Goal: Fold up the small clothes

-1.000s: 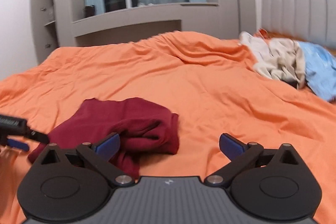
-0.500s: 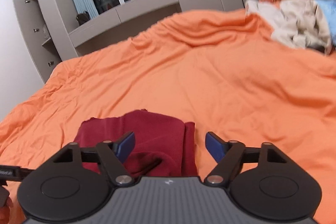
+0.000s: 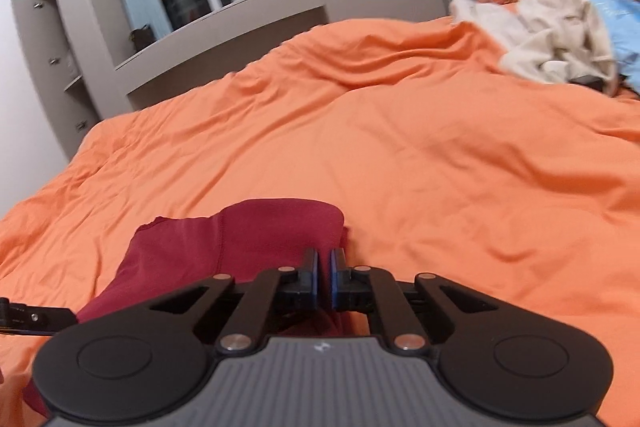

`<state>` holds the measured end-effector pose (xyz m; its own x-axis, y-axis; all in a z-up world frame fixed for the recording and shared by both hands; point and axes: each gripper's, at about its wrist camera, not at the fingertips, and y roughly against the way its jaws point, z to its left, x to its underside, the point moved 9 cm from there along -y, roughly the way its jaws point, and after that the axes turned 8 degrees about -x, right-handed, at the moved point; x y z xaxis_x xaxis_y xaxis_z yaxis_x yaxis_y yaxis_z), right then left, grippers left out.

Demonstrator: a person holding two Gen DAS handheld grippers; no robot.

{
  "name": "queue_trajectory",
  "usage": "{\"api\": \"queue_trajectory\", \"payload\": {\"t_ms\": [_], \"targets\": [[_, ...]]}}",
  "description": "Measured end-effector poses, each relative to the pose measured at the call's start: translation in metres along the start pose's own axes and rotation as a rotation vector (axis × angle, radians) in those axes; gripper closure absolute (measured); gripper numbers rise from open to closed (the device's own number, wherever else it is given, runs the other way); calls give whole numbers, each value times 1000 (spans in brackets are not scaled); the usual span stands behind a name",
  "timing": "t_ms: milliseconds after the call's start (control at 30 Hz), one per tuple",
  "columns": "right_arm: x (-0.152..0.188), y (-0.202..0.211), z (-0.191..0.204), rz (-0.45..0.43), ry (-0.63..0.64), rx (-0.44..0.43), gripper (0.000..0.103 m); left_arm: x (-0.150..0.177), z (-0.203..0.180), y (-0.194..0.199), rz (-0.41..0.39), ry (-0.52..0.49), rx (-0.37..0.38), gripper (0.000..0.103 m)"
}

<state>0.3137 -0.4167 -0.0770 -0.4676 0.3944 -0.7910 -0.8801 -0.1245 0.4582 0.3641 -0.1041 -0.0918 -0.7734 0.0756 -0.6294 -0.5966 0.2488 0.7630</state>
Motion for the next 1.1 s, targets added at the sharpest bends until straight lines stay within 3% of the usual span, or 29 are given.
{"api": "queue_trajectory", "payload": {"t_ms": [100, 200, 267, 367, 433, 567, 767, 900, 1100], "targets": [[6, -7, -1, 33, 5, -10, 94, -6, -2, -8, -6, -64, -18, 0], [6, -13, -2, 53, 2, -16, 76, -11, -4, -13, 14, -85, 20, 0], [5, -17, -5, 63, -32, -51, 36, -13, -3, -15, 27, -80, 63, 1], [7, -26, -13, 96, -93, -98, 14, -13, 0, -21, 46, -66, 116, 0], [10, -32, -20, 112, -104, -69, 7, -10, 1, -27, 48, -67, 145, 0], [16, -43, -21, 134, -105, -75, 1, -4, -4, -38, 47, -83, 158, 0], [17, -53, -14, 109, -168, -245, 0, 0, 4, -48, 110, 2, 213, 0], [23, -60, -19, 136, -204, -260, 0, 3, 7, -58, 160, 60, 252, 0], [25, -63, -21, 133, -223, -260, 0, 3, 6, -60, 144, 38, 238, 0]]}}
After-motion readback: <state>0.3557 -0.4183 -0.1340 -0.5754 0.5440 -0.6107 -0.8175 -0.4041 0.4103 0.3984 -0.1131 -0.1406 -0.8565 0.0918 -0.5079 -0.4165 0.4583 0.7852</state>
